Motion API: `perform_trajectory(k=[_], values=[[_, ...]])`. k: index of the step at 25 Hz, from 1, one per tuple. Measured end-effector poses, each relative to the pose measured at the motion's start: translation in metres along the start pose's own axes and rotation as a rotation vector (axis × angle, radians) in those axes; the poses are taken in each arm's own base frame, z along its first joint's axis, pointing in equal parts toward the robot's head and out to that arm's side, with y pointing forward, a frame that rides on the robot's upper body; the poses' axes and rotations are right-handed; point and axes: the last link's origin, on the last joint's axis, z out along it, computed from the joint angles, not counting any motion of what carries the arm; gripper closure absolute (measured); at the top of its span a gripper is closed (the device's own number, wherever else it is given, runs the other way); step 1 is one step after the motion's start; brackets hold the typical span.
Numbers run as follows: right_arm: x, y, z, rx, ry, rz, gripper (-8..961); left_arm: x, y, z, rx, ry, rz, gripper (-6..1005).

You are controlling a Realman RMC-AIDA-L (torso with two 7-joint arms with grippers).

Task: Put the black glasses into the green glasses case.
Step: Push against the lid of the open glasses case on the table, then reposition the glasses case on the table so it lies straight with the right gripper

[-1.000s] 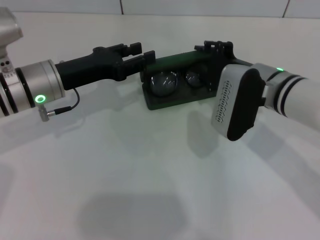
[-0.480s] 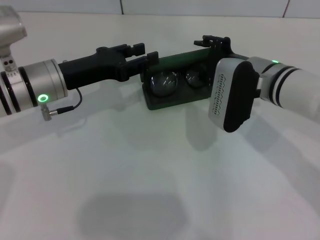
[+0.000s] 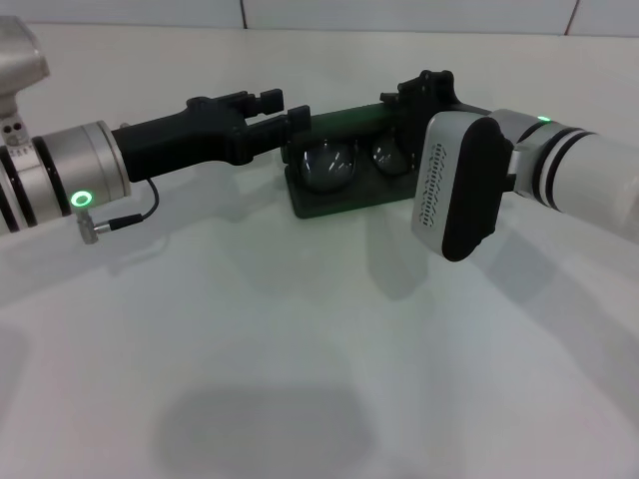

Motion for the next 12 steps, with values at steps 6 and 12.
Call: perform_trajectory(k=[6,12], values=[[0.0003,-0.0002,0.0001,0.0,0.001,0.002,774,0.0,-0.0004,0.0001,0.003,-0.001,0.0,367],[-0.0026,-0.004,-0.0021,0.018,-0.01,0.018,809,-0.0008,0.0,0.0002,0.003,-0.001,0.008,365]])
